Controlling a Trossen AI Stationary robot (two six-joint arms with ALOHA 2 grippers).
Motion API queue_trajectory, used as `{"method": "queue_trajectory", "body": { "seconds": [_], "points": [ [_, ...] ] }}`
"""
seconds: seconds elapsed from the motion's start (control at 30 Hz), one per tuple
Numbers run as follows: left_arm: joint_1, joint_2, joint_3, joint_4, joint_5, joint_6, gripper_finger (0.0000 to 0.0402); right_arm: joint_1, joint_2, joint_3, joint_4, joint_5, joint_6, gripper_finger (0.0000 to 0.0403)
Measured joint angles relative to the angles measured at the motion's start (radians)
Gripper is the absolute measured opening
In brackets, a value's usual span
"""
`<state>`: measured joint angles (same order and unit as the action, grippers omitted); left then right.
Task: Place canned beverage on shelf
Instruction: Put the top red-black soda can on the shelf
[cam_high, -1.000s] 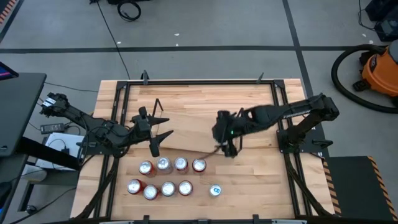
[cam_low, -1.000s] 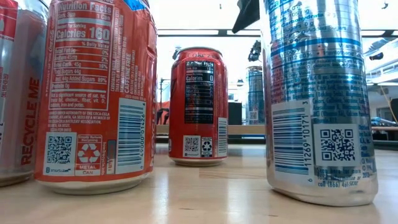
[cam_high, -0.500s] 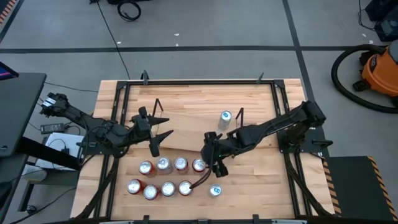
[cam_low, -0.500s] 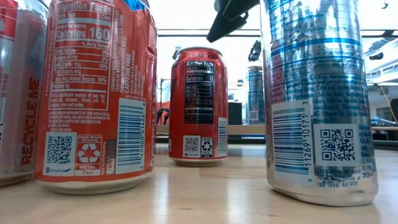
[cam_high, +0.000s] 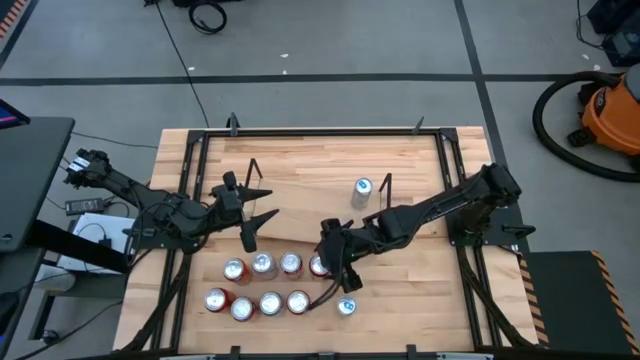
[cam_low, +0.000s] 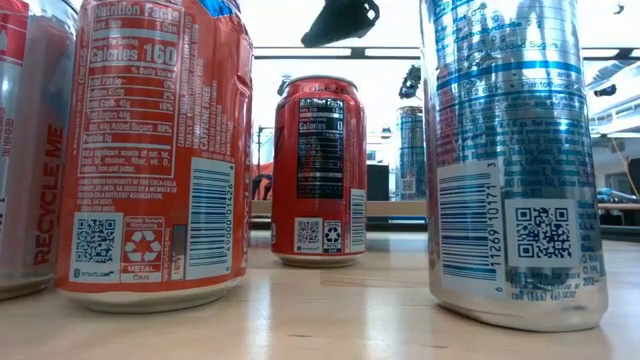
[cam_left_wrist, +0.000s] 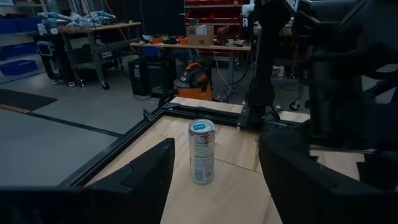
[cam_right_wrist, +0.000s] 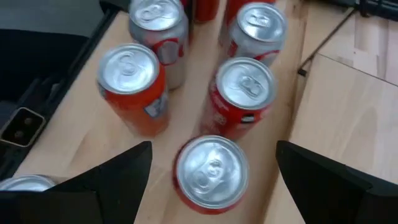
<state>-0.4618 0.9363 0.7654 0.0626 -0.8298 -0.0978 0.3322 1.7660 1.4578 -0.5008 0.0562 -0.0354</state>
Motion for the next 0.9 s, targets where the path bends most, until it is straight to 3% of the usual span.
{"method": "queue_trajectory", "body": {
  "seconds": [0.2,0.33,0.9],
  "points": [
    [0.006,0.0,0.0,0.001,0.0,0.005,0.0244,0.023,0.0,-0.015,0.019,0.129,-0.013,0.0361],
    [0.034,0.0,0.0,0.001,0.0,0.004,0.0244,0.038,0.0,-0.056,0.09,0.132,-0.019,0.0362],
    [0.088,0.059,0.0,0.018,0.012,-0.023,0.0244,0.051,-0.002,-0.072,0.097,0.107,-0.017,0.0362]
  ]
}}
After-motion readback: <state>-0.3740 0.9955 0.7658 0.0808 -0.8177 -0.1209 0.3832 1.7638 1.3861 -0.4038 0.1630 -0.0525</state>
